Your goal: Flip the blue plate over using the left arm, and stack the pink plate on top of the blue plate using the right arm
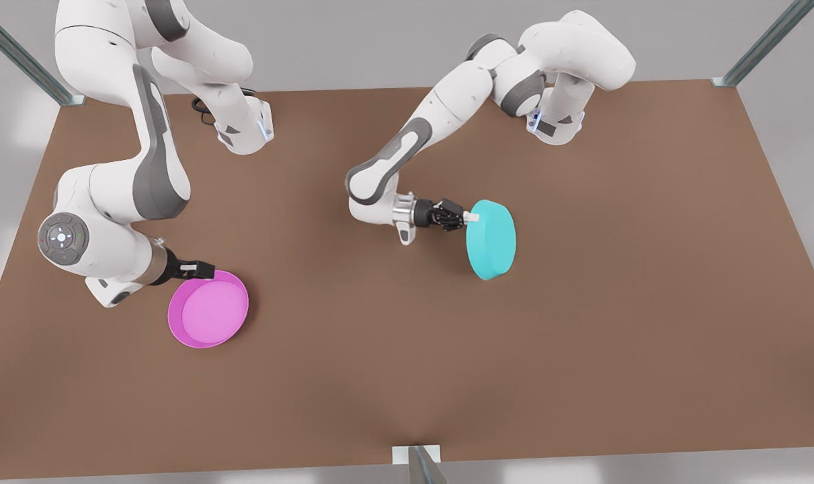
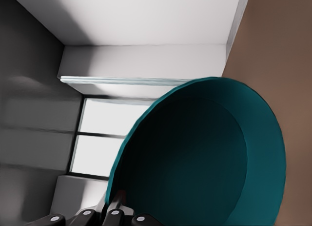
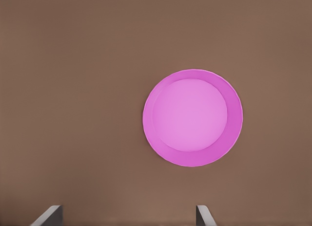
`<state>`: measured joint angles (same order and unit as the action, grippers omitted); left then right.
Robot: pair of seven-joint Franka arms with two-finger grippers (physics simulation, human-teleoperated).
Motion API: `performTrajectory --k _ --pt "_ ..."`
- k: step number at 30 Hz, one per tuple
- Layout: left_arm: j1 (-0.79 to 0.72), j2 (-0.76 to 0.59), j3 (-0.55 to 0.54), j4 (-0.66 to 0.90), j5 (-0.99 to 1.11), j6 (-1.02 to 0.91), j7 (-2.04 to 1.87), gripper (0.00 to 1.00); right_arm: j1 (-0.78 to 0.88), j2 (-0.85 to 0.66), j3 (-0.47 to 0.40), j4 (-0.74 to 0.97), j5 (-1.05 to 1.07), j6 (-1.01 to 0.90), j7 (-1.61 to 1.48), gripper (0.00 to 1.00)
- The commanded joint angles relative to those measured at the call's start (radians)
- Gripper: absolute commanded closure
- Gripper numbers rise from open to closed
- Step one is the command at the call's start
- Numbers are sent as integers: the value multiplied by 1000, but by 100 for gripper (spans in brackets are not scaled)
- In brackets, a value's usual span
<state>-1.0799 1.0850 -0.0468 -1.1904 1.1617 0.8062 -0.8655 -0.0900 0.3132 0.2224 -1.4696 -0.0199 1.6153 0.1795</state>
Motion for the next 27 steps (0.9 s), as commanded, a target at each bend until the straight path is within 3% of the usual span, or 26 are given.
performTrajectory --k 1,9,11,14,16,17,19,27 --pt "-3 1 1 2 -19 2 -3 79 -2 0 0 0 0 0 0 0" --pt "-67 50 -1 8 -20 -15 -52 79 -57 35 -2 -51 26 12 3 0" --pt "-72 70 -1 37 -20 -22 -56 79 -114 14 0 -229 26 192 -52 0" --pt "-74 72 -1 40 -22 -25 -55 79 -212 29 0 -258 28 321 -219 0" --pt "-74 72 -2 40 -27 -22 -53 38 -246 98 0 -250 28 393 -285 0" --pt "-74 73 -2 40 -28 -22 -55 29 -257 150 0 -229 52 414 -346 0" --pt "-78 79 -5 40 -30 -19 -61 0 -293 228 0 -204 112 416 -431 0" --pt "-112 85 -5 41 -76 -22 -75 0 -382 342 0 -215 166 480 -538 0"
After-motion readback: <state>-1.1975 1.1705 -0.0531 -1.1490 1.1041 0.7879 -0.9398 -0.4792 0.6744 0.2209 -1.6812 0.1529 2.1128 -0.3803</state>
